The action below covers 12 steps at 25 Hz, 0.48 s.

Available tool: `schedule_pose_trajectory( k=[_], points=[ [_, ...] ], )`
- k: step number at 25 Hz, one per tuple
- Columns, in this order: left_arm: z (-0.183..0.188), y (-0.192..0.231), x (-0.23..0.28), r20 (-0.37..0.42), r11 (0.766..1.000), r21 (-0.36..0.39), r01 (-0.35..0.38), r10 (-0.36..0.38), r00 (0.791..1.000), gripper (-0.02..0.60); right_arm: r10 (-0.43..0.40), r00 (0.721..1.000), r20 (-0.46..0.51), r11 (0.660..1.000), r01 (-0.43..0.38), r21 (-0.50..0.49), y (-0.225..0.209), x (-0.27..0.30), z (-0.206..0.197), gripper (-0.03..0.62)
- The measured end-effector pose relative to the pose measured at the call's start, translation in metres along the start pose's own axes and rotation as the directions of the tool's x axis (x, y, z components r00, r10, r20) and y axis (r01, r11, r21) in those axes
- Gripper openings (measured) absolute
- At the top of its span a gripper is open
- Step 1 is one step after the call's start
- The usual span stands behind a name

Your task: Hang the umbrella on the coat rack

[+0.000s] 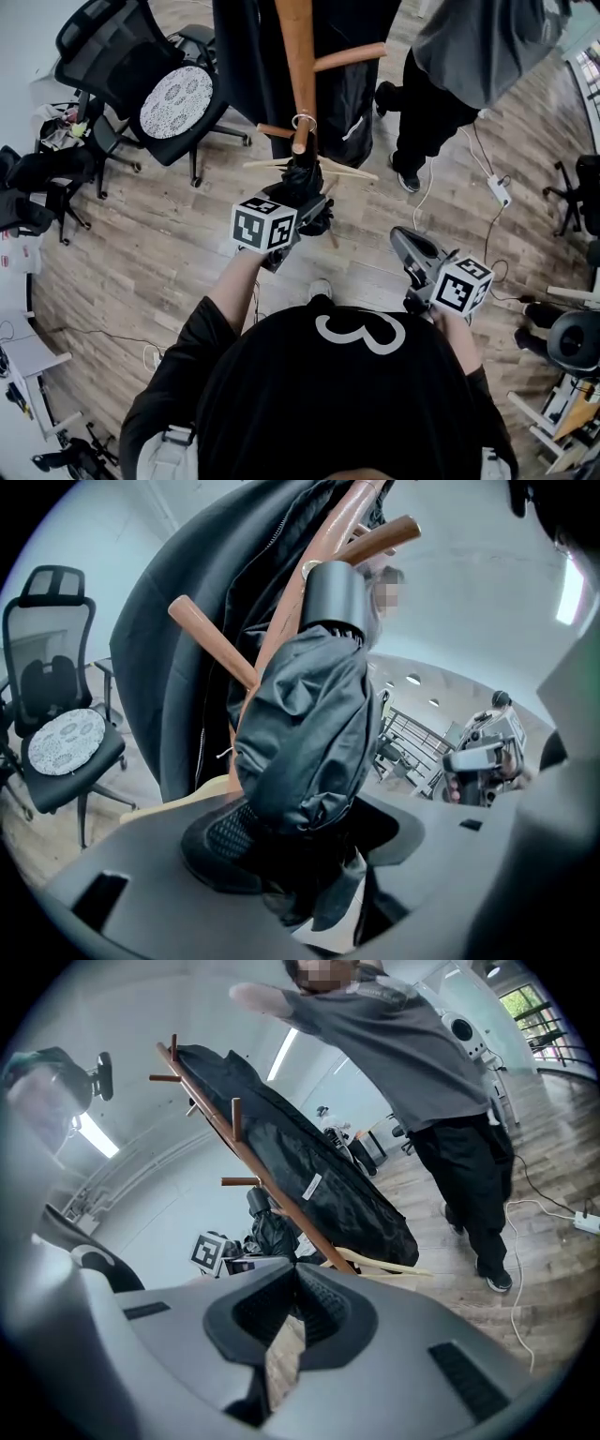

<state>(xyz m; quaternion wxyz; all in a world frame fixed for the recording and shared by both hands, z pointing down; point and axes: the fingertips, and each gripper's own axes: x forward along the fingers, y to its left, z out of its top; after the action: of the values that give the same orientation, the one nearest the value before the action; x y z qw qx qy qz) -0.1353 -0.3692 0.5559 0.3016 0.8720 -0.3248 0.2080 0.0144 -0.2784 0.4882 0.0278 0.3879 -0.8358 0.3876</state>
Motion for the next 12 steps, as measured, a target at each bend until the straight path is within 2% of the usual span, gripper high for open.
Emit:
schedule_pose_trajectory(
  k=[6,12],
  points=[
    [0.003,0.008,0.010,0.013,1.000,0.015,-0.024,0.024,1.000,0.273,-0.021,1.000,0.001,1.000,0.021,-0.003,-0.001,-0.014,-0.004,0.026],
    [0.007,0.026,0.009,0.088,0.989,0.058,-0.139,0.134,0.987,0.273,-0.042,0.998,0.036,0.999,0.043,-0.028,0.001,-0.031,-0.001,0.026]
  ],
)
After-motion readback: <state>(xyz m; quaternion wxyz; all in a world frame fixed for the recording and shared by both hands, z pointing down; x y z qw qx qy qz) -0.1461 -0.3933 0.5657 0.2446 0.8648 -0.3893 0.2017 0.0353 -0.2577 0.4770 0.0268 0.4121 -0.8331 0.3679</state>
